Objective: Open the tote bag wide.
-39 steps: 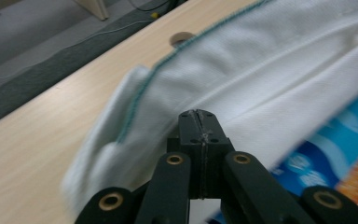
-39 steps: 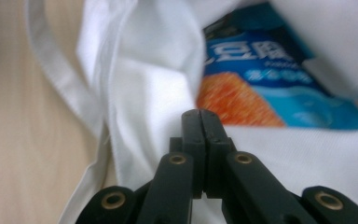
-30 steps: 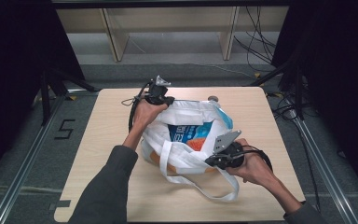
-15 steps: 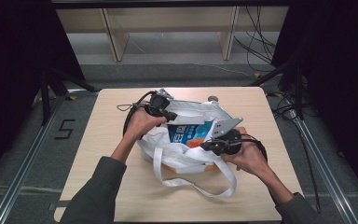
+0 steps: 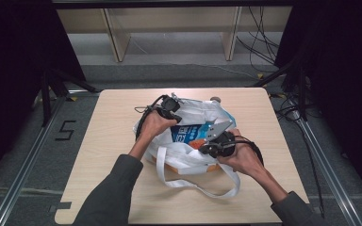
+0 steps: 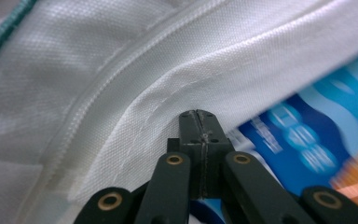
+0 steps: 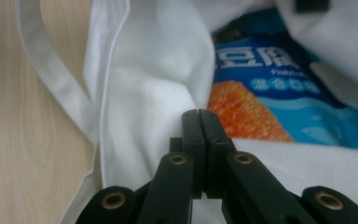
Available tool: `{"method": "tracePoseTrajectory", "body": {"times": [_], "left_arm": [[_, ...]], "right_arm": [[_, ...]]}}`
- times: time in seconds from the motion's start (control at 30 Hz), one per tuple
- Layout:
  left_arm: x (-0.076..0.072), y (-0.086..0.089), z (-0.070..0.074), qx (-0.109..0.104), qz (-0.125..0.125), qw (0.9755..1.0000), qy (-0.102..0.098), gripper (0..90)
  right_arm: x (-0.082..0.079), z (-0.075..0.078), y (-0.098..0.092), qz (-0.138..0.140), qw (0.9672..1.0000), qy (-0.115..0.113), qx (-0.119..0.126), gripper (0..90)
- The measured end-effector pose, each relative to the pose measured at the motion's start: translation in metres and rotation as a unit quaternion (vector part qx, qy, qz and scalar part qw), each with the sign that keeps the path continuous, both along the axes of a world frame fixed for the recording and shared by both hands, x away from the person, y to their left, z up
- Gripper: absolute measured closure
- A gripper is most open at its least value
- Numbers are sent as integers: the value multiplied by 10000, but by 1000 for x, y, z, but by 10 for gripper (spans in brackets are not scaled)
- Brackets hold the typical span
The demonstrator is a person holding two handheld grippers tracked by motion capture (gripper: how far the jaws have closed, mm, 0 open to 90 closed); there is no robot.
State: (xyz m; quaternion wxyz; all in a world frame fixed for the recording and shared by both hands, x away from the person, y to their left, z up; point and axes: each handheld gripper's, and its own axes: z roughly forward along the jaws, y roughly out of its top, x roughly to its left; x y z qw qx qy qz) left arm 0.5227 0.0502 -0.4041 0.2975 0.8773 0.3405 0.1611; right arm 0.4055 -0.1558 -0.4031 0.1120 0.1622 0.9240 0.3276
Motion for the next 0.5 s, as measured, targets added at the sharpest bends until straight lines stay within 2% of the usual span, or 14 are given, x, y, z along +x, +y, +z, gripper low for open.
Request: {"method": "tracePoseTrajectory", "body": {"times": [0.03,0.1,0.13,0.17,0.2,0.23,0.27,0.3,0.33,0.37,0.4,0.43,0.47,0.5], "left_arm": [[2,-2,0,50,86,9999,-91,896],[7,-4,3,98,273,9992,-273,897],[11,-4,6,119,341,9984,-429,897],[14,-3,8,136,408,9980,-462,897],[18,-2,9,44,483,9981,-378,897],[20,-1,10,-46,525,9980,-359,897],[22,-1,11,-56,521,9981,-324,897],[20,-3,11,-22,462,9986,-274,897],[17,-5,11,-11,399,9988,-275,897],[15,-6,12,-18,348,9991,-250,896],[13,-6,11,-61,285,9994,-201,896],[10,-5,12,-131,186,9997,-70,895],[10,-5,12,-131,186,9997,-70,895],[7,-5,12,-168,122,9998,57,895]], "right_arm": [[0,-1,0,129,9999,-45,-94,900],[-6,-4,-2,209,9995,73,-212,900],[-9,-5,-3,234,9992,117,-293,900],[-12,-8,-4,244,9988,197,-369,900],[-16,-10,-6,227,9985,286,-414,900],[-17,-13,-6,369,9980,232,-453,900],[-20,-14,-7,344,9979,281,-462,900],[-21,-11,-9,308,9989,181,-311,900],[-21,-11,-9,308,9989,181,-311,900],[-21,-8,-11,218,9994,168,-189,900],[-16,-1,-14,115,9999,-38,-9,900],[-14,3,-15,-31,9999,-53,135,900],[-11,7,-16,-81,9996,-122,238,900],[-11,7,-16,-81,9996,-122,238,900]]}}
